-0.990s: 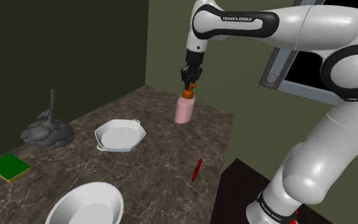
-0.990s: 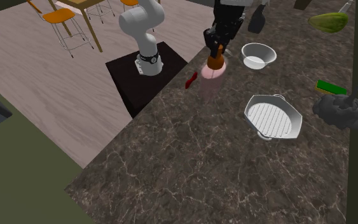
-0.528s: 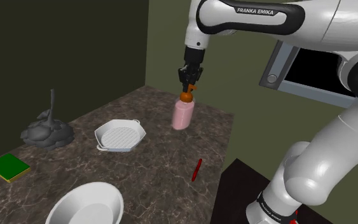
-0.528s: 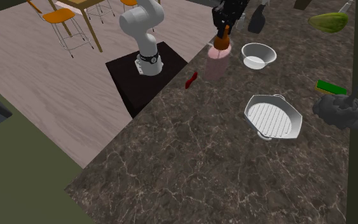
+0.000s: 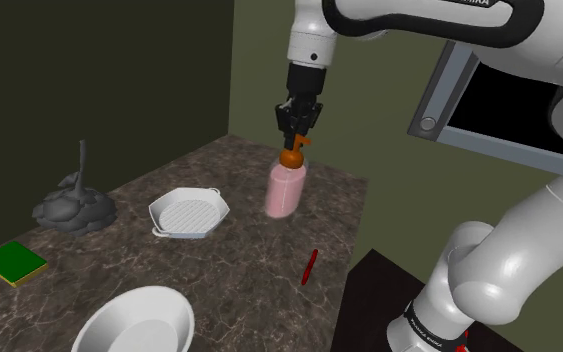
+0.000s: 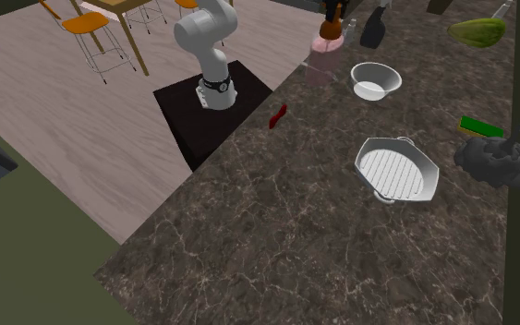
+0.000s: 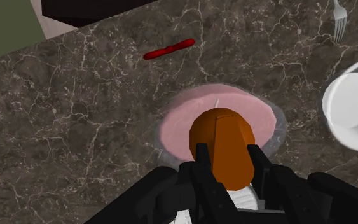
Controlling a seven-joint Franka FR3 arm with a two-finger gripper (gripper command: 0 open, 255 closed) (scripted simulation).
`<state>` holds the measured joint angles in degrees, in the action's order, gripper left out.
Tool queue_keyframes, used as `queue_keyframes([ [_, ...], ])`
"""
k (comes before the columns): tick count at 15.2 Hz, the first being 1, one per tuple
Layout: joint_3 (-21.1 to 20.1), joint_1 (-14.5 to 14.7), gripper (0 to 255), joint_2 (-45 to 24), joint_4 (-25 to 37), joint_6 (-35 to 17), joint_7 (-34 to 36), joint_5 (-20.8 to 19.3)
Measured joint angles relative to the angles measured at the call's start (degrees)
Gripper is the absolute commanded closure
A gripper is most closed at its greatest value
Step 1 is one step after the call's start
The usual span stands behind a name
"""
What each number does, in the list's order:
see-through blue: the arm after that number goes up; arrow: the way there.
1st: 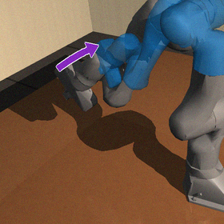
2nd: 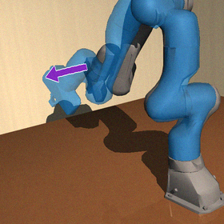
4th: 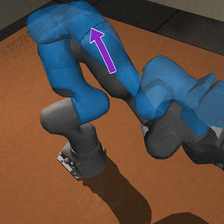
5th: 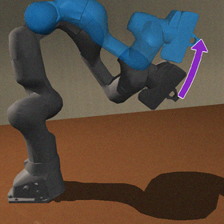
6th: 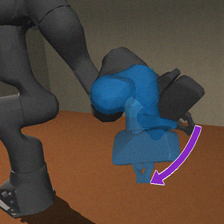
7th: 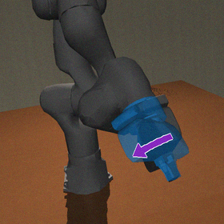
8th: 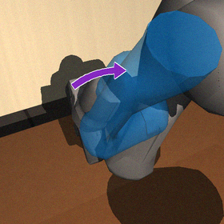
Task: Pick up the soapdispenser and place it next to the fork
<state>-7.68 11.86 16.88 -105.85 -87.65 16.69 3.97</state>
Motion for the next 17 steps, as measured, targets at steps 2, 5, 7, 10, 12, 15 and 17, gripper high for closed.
queue_keyframes([
  [2,-1.7,1.0,255,0.6,1.0,1.4,2.7,0.7],
  [5,-4.0,2.3,255,1.6,2.0,3.2,6.4,1.6],
  [7,-5.8,3.3,255,2.2,2.4,3.9,9.1,2.4],
  [10,-8.8,4.7,255,1.7,5.2,5.8,13.9,3.3],
  [12,-10.2,5.4,255,1.9,5.5,6.2,16.0,3.8],
  [15,-10.7,5.7,255,2.3,3.4,4.4,16.5,4.1],
  [17,-10.6,5.7,255,3.0,1.3,2.9,16.2,4.2],
])
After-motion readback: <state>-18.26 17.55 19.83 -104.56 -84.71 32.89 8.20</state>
